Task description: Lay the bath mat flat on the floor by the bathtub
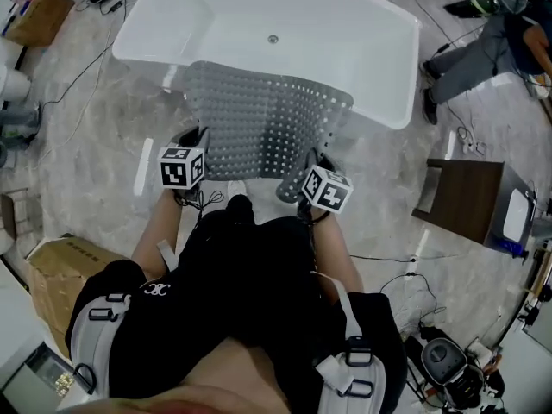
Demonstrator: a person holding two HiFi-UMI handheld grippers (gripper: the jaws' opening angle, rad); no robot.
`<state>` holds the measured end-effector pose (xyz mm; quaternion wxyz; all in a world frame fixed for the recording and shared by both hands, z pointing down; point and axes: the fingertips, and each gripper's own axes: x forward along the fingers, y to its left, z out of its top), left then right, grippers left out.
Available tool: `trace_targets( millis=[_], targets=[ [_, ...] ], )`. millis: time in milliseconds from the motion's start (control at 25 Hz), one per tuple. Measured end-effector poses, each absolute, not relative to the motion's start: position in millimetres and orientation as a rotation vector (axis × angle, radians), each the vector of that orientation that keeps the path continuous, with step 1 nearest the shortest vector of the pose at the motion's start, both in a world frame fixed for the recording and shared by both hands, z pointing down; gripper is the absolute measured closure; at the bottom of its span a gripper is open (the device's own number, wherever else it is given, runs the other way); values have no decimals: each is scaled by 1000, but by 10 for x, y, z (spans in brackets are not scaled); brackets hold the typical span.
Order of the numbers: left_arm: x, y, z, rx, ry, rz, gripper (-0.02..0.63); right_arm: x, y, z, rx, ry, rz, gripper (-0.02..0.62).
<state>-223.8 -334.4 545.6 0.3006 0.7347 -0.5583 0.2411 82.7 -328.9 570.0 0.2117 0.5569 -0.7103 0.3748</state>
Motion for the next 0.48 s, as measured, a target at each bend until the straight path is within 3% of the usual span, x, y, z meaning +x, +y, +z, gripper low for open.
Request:
trace_targets(
  millis=[480],
  targets=[
    [-2513,-3240,6485,1880,-1330,728,555,764,-3009,6658,1603,-1765,1185,552]
  ],
)
